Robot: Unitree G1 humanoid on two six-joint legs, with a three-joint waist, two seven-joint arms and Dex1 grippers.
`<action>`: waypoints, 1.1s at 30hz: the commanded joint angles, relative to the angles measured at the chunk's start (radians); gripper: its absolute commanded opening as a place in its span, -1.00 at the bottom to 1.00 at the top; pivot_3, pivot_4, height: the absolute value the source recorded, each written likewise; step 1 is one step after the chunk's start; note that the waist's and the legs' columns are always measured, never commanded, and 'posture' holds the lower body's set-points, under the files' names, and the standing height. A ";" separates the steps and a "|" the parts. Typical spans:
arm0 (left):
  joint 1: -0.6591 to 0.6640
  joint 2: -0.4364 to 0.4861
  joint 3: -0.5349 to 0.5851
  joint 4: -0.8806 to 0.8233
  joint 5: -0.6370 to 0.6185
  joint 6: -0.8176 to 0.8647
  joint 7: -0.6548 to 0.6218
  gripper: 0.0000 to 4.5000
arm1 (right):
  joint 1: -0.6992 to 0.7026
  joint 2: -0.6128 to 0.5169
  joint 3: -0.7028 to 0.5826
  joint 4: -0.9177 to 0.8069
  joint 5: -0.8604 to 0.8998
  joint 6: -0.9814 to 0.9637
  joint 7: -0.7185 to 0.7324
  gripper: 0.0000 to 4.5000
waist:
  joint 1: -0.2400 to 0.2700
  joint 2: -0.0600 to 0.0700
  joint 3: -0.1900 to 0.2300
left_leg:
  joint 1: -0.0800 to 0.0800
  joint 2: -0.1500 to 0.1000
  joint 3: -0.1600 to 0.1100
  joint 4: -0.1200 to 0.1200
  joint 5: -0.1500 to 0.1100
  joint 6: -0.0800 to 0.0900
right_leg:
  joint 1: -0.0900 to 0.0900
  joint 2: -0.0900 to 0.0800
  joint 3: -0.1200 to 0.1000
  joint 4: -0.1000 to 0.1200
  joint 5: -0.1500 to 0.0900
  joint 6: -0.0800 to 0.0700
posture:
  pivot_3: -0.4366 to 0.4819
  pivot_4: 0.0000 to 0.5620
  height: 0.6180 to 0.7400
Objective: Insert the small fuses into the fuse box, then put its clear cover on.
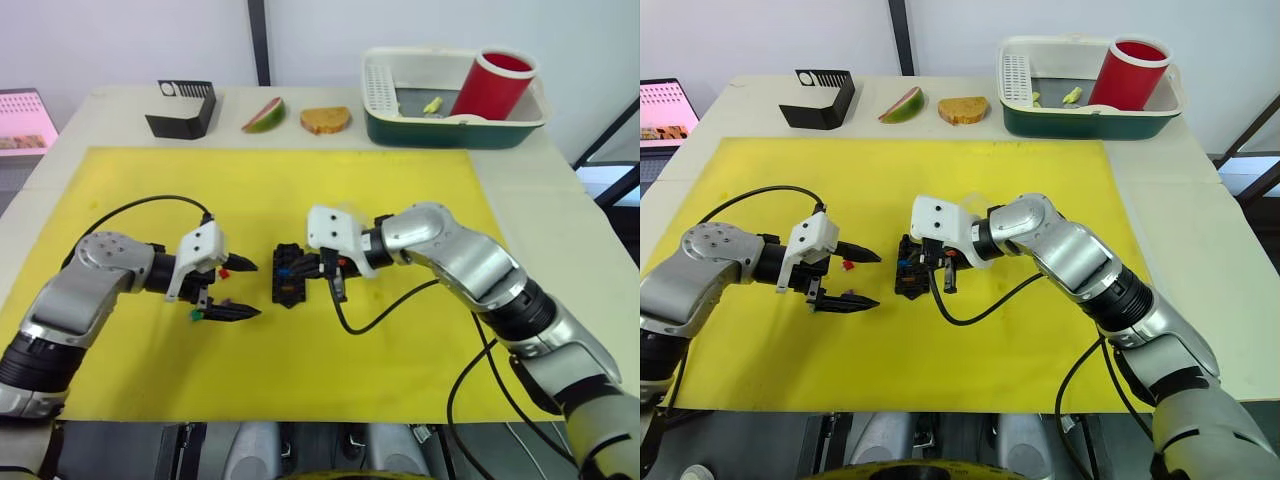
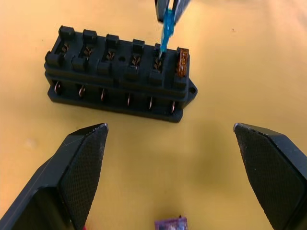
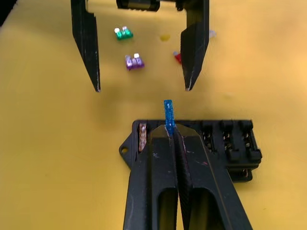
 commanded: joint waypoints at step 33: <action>0.017 0.001 0.019 -0.051 0.004 0.011 0.019 0.96 | 0.037 0.052 0.004 0.056 -0.150 -0.050 0.076 -1.00 | 0.000 0.000 0.000 | 0.000 0.000 0.000 0.001 0.000 0.000 | 0.000 0.000 0.000 0.001 0.000 0.000 | -0.05 -0.47 1.00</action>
